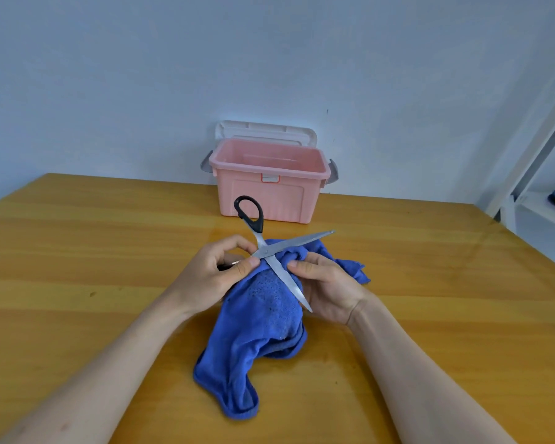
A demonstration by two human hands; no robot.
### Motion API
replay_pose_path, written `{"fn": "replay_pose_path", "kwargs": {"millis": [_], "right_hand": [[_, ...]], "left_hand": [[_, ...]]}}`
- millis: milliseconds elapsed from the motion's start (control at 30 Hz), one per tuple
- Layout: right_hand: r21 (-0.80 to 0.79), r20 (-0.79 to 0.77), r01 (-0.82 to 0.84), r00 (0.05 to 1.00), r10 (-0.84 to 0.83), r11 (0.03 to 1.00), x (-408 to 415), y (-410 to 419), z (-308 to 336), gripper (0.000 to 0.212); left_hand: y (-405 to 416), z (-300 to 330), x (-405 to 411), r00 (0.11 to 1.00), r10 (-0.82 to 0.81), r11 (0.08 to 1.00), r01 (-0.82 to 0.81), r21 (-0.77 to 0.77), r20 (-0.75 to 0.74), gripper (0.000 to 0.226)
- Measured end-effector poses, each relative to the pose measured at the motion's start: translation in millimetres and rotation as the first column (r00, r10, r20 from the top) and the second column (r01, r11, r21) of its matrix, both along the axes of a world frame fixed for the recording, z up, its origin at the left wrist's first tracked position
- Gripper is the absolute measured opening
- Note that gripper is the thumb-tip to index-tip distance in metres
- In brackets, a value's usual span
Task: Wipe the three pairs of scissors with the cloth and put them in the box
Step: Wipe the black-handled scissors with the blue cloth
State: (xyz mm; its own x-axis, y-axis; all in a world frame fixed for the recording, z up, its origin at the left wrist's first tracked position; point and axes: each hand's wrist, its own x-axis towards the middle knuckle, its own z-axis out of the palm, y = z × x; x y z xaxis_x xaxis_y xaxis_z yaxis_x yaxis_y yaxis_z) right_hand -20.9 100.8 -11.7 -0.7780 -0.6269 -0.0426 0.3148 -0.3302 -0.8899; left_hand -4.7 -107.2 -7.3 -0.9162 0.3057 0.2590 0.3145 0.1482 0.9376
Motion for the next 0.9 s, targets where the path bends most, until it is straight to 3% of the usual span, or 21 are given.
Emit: {"fn": "replay_pose_path", "kwargs": {"millis": [100, 267, 500, 633, 900], "right_hand": [[0.094, -0.026, 0.037, 0.999, -0.035, 0.995, 0, -1, -1, 0.028], [0.175, -0.074, 0.148, 0.988, -0.137, 0.973, 1, -11, -6, 0.016], [0.022, -0.104, 0.324, 0.942, -0.32, 0.946, -1, -31, -11, 0.039], [0.041, -0.149, 0.377, 0.918, -0.367, 0.925, 2, -33, -11, 0.023], [0.132, -0.104, 0.398, 0.916, -0.387, 0.908, 7, -31, -4, 0.018]], "left_hand": [[1, -1, 0, 0.999, 0.03, 0.998, -0.031, -0.053, -0.022, 0.007], [4, -5, 0, 0.988, 0.135, 0.982, -0.144, -0.125, -0.077, 0.006], [10, -8, -1, 0.993, 0.116, 0.988, -0.118, -0.098, -0.032, 0.009], [11, -9, -1, 0.988, 0.148, 0.982, -0.153, -0.115, -0.052, 0.014], [11, -12, -5, 0.968, 0.186, 0.952, -0.22, -0.213, -0.171, 0.009]]}}
